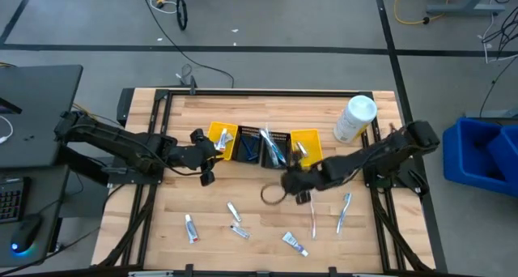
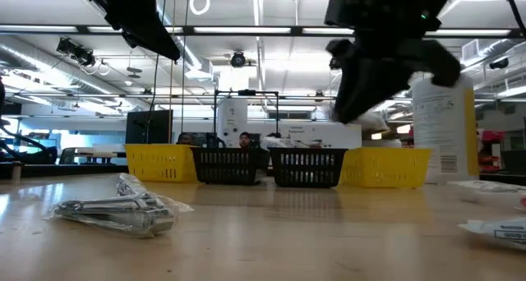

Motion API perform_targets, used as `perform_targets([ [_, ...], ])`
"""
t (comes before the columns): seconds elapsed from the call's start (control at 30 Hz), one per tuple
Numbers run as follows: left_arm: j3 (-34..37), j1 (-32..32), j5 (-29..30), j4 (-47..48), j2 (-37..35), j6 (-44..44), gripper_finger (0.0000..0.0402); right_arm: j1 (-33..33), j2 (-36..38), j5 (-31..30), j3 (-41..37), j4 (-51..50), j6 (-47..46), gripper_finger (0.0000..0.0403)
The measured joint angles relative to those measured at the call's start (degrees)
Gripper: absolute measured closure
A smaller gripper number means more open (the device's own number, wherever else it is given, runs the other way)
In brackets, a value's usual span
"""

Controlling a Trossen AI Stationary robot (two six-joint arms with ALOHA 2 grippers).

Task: Pick & Place Travel size toiletries
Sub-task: Put the silver nail cutter into the right yellow bin

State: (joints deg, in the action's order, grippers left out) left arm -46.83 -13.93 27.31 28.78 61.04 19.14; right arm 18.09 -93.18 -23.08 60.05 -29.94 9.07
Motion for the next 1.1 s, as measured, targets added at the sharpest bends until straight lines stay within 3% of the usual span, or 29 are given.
perform_targets([
  [0.2,0.0,0.0,0.0,0.0,0.0,0.0,0.0319,-6.6,6.6,-7.4,0.0,-4.1,-17.3,0.0311],
  [0.33,0.0,0.0,0.0,0.1,0.0,0.1,0.0319,-11.7,7.1,-6.5,-1.4,-7.4,-32.1,0.0322],
  [0.53,0.0,0.0,0.0,0.0,0.0,-0.5,0.0319,-18.2,7.1,-4.4,-8.6,-6.3,-44.3,0.0323],
  [0.8,0.0,0.0,-0.2,0.0,0.0,-0.7,0.0319,-22.4,7.1,-3.3,-17.2,7.9,-46.0,0.0316],
  [1.1,0.0,0.0,-0.2,0.0,0.0,-0.7,0.0319,-25.3,7.1,-0.7,-20.3,9.6,-45.2,0.0297],
])
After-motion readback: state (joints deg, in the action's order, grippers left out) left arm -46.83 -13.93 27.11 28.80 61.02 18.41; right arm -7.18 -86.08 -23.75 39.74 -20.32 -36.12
